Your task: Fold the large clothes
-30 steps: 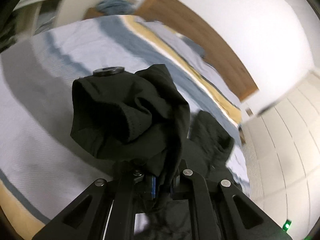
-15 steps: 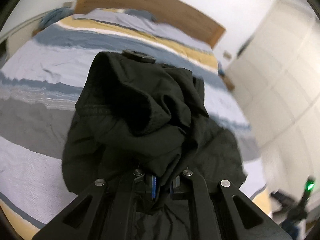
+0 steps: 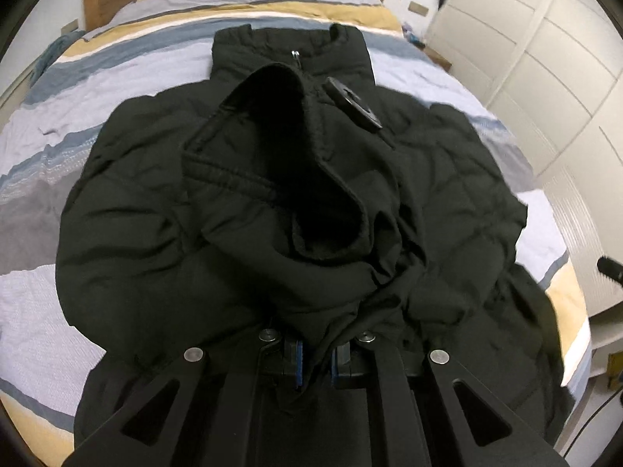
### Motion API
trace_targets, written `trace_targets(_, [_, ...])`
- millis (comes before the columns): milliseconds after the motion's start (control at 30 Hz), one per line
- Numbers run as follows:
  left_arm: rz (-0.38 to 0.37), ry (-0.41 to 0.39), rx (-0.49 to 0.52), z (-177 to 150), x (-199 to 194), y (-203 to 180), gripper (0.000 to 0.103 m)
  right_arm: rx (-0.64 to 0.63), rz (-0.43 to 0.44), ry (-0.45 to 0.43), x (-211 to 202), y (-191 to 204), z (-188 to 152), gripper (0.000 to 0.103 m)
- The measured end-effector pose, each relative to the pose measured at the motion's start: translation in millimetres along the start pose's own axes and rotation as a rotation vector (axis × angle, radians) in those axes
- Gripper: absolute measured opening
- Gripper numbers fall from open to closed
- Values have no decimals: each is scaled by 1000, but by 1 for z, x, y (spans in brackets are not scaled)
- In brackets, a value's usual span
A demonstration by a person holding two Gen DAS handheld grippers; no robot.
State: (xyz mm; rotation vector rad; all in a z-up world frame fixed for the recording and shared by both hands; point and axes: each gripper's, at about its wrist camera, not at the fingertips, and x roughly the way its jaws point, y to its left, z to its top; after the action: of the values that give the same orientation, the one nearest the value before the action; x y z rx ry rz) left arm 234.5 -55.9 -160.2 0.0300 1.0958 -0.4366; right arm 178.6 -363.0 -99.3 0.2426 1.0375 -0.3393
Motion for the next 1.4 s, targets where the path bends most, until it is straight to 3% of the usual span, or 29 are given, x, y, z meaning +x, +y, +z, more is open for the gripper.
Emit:
trace_targets(100, [-17, 9, 5, -1, 1, -2, 17, -5, 0, 6, 4, 3, -2, 88])
trace_targets(233, [-91, 13, -19, -8, -3, -1, 44, -3, 13, 6, 6, 8, -1, 88])
trace_targets(367, [-180, 29, -24, -16, -10, -7, 49, -5, 29, 8, 9, 18, 1, 88])
trace_targets(533, [-235, 33, -27, -30, -29, -2, 51, -36, 72, -1, 8, 43, 8, 88])
trace_targets(700, [-162, -5, -83, -35, -49, 42, 51, -139, 155, -9, 4, 99, 19, 88])
trace_targets(933, [-20, -61, -180, -28, -69, 140, 51, -229, 259, -34, 4, 192, 37, 88])
trace_targets(1100, [36, -81, -184, -16, -77, 190, 51, -275, 305, -32, 13, 266, 43, 88])
trace_targets(1267, [19, -89, -155, 11, -63, 202, 51, -328, 324, -16, 24, 323, 32, 88])
trace_targets(1400, [-8, -82, -127, 26, -39, 189, 51, -381, 302, 8, 51, 338, 18, 88])
